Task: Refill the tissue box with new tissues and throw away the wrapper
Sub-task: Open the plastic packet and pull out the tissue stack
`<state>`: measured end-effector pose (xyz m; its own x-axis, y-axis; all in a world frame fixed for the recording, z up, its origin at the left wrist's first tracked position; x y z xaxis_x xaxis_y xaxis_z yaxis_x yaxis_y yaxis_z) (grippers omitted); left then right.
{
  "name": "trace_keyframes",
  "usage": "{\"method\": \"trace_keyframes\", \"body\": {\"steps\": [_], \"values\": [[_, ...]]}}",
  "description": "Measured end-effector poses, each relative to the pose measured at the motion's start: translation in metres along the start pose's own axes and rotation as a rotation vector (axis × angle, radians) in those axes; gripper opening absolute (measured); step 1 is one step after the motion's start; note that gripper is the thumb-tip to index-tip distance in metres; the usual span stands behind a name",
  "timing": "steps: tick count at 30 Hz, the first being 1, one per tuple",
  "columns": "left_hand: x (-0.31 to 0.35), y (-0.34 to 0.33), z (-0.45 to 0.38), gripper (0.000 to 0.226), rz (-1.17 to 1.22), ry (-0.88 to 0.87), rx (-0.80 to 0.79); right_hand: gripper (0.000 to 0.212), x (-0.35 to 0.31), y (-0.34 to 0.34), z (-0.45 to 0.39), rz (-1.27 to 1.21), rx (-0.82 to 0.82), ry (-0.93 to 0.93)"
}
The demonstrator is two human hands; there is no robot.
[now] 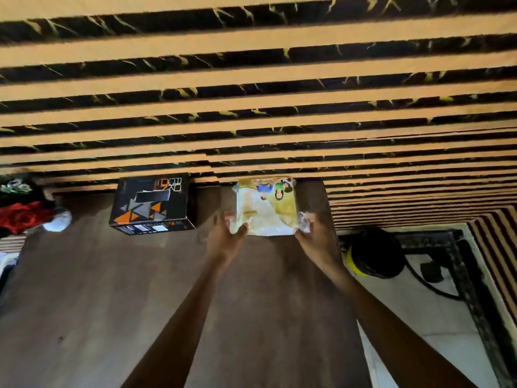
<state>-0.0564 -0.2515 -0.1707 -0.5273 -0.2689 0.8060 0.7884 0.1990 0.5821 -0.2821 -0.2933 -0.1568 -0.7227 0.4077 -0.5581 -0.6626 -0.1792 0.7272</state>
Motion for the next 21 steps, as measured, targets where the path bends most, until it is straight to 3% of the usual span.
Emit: {"method": "trace_keyframes", "body": {"steps": [4,8,12,21], "values": [[-0.025,-0.024,-0.033,0.063,0.039,0.177,0.011,0.055,0.012,-0.02,-0.053,0.006,-0.122,-0.102],[-0.043,-0.042,-0.044,0.066,0.077,0.288,-0.018,0.039,0.022,-0.042,-0.075,-0.193,-0.329,-0.279],[-0.041,-0.039,-0.032,0.044,-0.008,0.231,0.04,0.044,0.041,-0.052,-0.071,-0.2,-0.242,-0.265],[-0.036,-0.021,0.094,0.035,0.026,0.238,0.0,0.038,0.089,-0.036,0.051,-0.162,-0.163,-0.269]]}}
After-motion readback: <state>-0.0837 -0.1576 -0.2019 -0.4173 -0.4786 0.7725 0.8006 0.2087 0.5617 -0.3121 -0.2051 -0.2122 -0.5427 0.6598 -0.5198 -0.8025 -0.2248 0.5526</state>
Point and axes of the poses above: each hand's wrist, its own z-axis away from the middle knuckle, its own y-axis out of the back of the hand, x = y × z, the point moved 4 cm from there along -z, towards the middle knuckle, and after that the axes turned 14 degrees about -y, right-handed, at the moved point
